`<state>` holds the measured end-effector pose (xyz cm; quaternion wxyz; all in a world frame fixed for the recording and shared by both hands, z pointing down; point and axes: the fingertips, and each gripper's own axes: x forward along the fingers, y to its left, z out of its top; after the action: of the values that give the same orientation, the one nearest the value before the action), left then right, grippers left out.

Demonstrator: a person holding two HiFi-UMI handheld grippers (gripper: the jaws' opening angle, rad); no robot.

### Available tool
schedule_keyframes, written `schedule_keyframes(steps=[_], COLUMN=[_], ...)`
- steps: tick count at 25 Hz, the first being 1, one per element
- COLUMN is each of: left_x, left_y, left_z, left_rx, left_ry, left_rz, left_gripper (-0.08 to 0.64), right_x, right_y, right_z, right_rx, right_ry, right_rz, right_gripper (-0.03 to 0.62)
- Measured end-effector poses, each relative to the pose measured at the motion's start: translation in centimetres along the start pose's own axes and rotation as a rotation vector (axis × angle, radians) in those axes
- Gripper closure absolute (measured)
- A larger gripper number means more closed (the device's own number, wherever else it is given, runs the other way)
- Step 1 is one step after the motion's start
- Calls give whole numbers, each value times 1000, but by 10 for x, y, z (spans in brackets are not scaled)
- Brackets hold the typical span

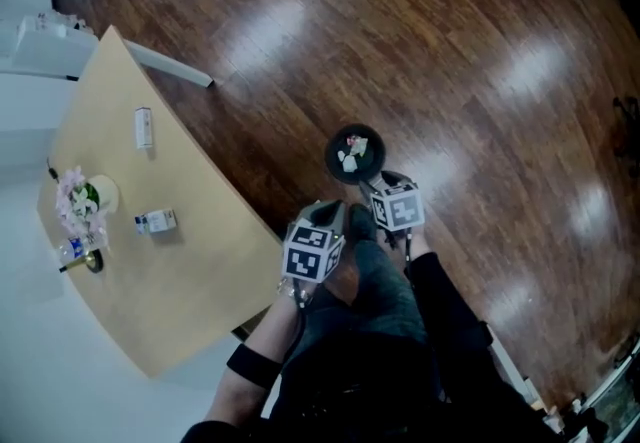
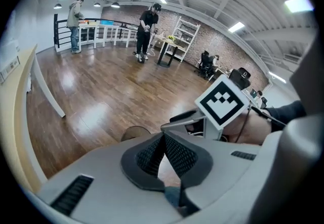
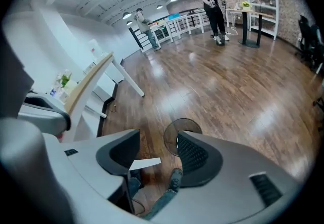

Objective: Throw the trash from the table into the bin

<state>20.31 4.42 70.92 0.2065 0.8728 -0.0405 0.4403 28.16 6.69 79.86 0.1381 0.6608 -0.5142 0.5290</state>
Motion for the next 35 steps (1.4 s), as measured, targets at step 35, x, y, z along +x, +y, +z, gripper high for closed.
schedule_keyframes(steps=[35], left_x=[-276], left_y=[97], left_z=[-59], left_rx=[-309], left_ry=[-235], left_rz=[272], left_gripper=[560], right_x=[-117], right_y=[282], right_z=[23], right_rx=[-419], right_ry=[-66], right_rz=[292], right_gripper=[359])
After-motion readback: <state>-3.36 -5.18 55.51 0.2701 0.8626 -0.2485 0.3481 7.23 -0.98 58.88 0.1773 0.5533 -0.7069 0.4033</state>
